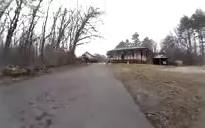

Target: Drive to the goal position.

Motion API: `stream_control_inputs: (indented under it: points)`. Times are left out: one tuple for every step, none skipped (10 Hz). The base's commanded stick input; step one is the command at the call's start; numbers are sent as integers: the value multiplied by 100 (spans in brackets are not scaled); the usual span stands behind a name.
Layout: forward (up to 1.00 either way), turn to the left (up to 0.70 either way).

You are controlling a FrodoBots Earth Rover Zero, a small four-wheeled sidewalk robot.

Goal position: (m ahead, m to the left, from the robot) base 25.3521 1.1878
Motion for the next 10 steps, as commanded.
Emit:
stream_control_inputs:
  points:
    - [100,0]
    - [100,0]
    - [100,0]
    - [100,0]
    - [100,-34]
    - [100,-22]
    - [100,-10]
    - [100,0]
    - [100,0]
    - [100,0]
